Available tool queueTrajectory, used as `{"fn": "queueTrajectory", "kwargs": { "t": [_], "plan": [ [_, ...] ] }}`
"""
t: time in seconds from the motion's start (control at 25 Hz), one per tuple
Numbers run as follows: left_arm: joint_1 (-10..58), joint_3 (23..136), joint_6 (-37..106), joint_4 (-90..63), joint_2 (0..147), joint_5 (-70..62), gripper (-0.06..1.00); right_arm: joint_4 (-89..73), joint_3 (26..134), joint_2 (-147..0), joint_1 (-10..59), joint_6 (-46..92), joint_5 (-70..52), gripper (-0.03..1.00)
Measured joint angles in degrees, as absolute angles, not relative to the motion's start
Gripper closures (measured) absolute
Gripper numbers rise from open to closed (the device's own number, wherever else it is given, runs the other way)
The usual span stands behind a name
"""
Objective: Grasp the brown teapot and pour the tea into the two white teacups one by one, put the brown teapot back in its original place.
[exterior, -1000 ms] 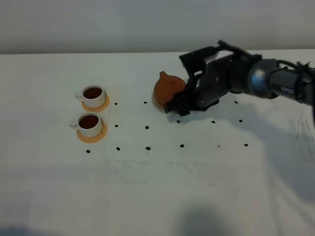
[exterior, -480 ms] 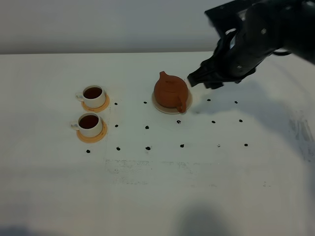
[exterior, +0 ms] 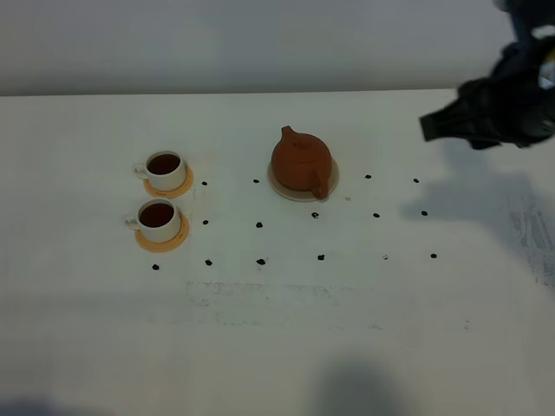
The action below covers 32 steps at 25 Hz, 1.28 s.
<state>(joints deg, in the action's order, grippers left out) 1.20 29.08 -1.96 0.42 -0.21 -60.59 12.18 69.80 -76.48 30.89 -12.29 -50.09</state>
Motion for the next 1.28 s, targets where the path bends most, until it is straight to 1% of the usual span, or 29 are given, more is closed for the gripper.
{"fn": "queueTrajectory", "kwargs": {
  "t": [0.28, 0.56, 0.8, 1.0, 1.12, 1.28],
  "plan": [
    [1.20, 29.08, -1.96, 0.42, -0.21, -60.59, 0.50, 13.19, 58.67, -61.96, 30.09, -12.54, -52.23, 0.60],
    [1.20, 29.08, -1.96, 0.42, -0.21, -60.59, 0.50, 11.74, 46.96, -47.22, 30.09, -12.43, -58.40, 0.60],
    [1.20, 29.08, -1.96, 0.42, -0.21, -60.59, 0.50, 7.12, 45.32, -38.94, 30.09, -12.43, -60.68, 0.60],
    [1.20, 29.08, -1.96, 0.42, -0.21, -60.59, 0.50, 6.54, 45.31, -37.33, 30.00, -12.37, -61.23, 0.60],
    [1.20, 29.08, -1.96, 0.42, -0.21, -60.59, 0.50, 5.94, 45.26, -36.65, 26.02, -9.51, -61.22, 0.60],
    [1.20, 29.08, -1.96, 0.42, -0.21, -60.59, 0.50, 1.33, 45.26, -33.32, 19.54, 0.90, -61.22, 0.60]
  ]
}}
